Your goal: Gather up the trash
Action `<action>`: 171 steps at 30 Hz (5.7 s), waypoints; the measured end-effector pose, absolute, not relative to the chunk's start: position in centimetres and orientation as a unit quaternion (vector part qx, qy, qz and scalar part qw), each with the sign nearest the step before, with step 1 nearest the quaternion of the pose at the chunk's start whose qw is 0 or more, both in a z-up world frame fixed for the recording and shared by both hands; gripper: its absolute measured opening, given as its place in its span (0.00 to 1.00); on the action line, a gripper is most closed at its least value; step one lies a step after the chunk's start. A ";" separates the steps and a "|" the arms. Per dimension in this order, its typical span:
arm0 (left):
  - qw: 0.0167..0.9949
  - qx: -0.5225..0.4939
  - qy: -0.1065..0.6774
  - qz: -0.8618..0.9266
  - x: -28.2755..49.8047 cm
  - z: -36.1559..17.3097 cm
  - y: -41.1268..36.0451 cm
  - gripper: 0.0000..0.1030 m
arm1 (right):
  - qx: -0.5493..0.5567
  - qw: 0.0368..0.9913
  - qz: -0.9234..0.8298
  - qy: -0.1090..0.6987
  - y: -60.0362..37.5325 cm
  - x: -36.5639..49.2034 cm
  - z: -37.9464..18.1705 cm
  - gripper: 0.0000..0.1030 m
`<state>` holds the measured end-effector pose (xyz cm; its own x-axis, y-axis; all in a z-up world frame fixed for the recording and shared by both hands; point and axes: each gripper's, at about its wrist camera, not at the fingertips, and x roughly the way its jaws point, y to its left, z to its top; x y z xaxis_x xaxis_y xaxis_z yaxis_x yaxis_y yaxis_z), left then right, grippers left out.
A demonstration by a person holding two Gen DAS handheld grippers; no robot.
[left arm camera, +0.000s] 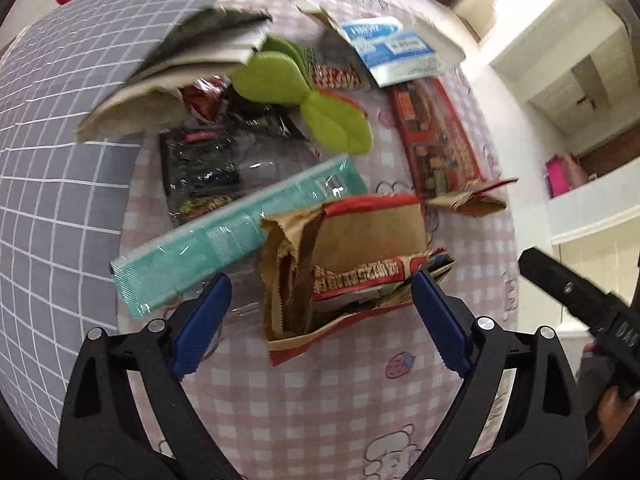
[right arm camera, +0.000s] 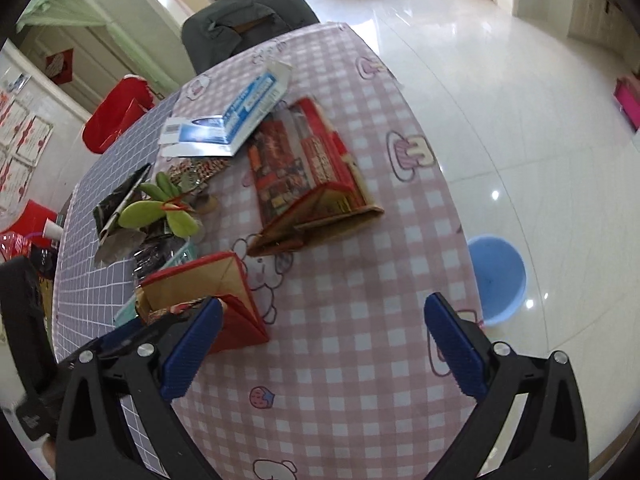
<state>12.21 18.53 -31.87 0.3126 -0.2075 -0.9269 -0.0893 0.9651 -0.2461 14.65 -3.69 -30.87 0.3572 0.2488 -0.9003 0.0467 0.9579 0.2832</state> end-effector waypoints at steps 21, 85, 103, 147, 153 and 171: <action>0.834 0.002 0.547 -0.074 11.9 -32.2 16.6 0.86 | 0.150 0.803 0.060 0.574 -3.8 15.0 -32.4 0.96; 0.904 -0.083 0.408 -0.102 11.8 -20.2 4.5 0.16 | 0.422 0.762 0.060 0.487 -19.3 14.5 -32.3 0.09; 0.878 -0.049 0.425 -0.214 16.6 -22.0 -12.8 0.16 | 0.433 0.806 -0.082 0.396 -33.5 11.1 -32.0 0.36; 0.839 0.003 0.484 -0.248 19.2 -24.6 -17.2 0.62 | 0.283 0.863 -0.167 0.383 -34.3 9.5 -26.9 0.75; 0.854 0.000 0.476 -0.211 18.8 -22.9 -12.6 0.62 | 0.269 0.874 -0.111 0.388 -30.3 11.1 -25.4 0.75; 0.879 -0.111 0.465 0.003 15.8 -21.5 11.8 0.66 | 0.153 0.884 0.100 0.431 -8.4 17.9 -22.8 0.75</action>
